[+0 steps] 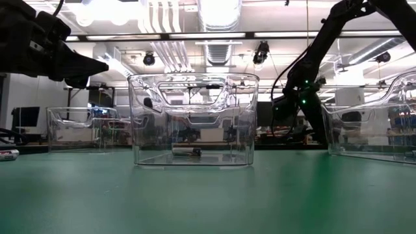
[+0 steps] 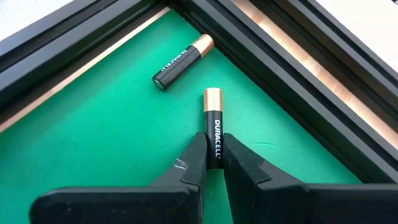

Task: Sort batteries
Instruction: Put the black battery into the left transparent bin

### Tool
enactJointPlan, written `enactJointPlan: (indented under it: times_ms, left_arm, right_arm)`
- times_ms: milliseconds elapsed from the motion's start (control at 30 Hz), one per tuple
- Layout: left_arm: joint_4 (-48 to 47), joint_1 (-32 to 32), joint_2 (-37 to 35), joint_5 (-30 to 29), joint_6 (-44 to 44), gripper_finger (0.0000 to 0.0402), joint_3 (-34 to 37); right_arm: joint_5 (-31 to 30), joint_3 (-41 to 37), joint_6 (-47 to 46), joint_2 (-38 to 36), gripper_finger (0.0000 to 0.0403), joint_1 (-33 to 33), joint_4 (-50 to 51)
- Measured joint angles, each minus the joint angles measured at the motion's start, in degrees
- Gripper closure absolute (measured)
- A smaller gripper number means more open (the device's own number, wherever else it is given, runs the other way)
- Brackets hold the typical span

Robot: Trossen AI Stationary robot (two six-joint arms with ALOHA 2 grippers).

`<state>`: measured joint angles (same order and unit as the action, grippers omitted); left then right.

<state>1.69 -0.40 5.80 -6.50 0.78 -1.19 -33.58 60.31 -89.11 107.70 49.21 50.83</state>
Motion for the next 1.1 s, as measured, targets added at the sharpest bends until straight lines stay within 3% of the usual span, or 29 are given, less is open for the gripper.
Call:
enactJointPlan:
  times_ms: [400, 600, 733, 867, 1100]
  left_arm:
    - [-0.01, 0.02, 0.0, 0.02, 0.0, 0.0402, 0.0]
    - [0.0, 0.01, 0.0, 0.0, 0.0, 0.0402, 0.0]
    - [0.0, 0.0, 0.0, 0.01, 0.0, 0.0402, -0.01]
    - [0.0, 0.0, 0.02, 0.02, 0.0, 0.0402, 0.0]
    - [-0.02, 0.01, 0.02, 0.01, 0.0, 0.0402, 0.0]
  right_arm:
    - [-0.88, -0.22, 0.79, -2.37, 0.0374, -3.21, 0.39]
    - [-5.94, 0.77, 10.93, -9.19, 0.0374, -6.62, -0.36]
    - [-7.77, 2.66, 22.88, -14.65, 0.0375, -10.72, -3.64]
    - [-7.39, 4.38, 38.96, -19.15, 0.0375, -17.04, -13.49]
    - [7.19, 7.4, 71.39, -21.71, 0.0375, -28.64, -32.1]
